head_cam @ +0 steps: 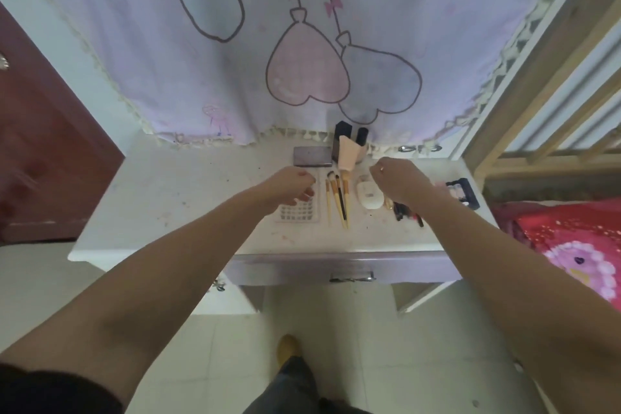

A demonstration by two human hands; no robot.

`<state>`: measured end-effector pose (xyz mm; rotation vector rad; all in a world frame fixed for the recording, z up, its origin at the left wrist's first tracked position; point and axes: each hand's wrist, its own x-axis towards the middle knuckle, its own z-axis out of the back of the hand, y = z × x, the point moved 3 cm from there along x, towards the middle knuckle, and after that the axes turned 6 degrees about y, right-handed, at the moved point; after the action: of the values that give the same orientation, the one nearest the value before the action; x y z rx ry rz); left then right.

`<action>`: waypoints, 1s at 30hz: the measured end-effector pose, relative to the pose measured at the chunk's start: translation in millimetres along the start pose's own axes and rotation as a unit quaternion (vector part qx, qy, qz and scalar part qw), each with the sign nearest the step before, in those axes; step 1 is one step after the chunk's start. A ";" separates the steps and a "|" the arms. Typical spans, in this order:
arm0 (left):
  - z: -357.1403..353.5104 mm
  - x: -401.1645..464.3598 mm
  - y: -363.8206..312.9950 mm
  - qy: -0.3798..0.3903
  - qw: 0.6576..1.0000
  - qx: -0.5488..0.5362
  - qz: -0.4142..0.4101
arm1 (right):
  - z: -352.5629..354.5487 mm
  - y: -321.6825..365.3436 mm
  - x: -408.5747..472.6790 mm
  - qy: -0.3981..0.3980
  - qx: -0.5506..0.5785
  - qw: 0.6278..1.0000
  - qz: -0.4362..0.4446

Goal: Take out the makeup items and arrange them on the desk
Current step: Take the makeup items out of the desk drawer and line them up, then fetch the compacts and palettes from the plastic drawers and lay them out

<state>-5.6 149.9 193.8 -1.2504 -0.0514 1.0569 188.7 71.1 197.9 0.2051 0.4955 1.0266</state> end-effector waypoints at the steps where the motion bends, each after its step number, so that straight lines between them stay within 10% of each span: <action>1: -5.1 -2.6 -9.0 -0.019 0.998 0.058 -0.033 | 1.6 7.7 -7.1 -0.061 -0.038 0.997 0.027; 10: -59.7 -17.1 -2.7 -0.166 0.836 0.446 -0.274 | -54.4 -17.0 -76.8 -0.211 -0.153 0.965 0.025; 22: -123.1 -20.3 28.6 0.034 0.719 0.534 -0.442 | -136.7 -45.2 -189.1 -0.161 -0.112 0.934 -0.298; 30: -208.2 -111.4 66.9 0.237 0.570 0.561 -0.552 | -213.8 -21.8 -344.2 -0.171 0.009 0.834 -0.524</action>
<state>7.3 -83.2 118.0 -0.0690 0.2135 -0.4597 -43.0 -249.0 105.5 0.0967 0.2157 -0.1061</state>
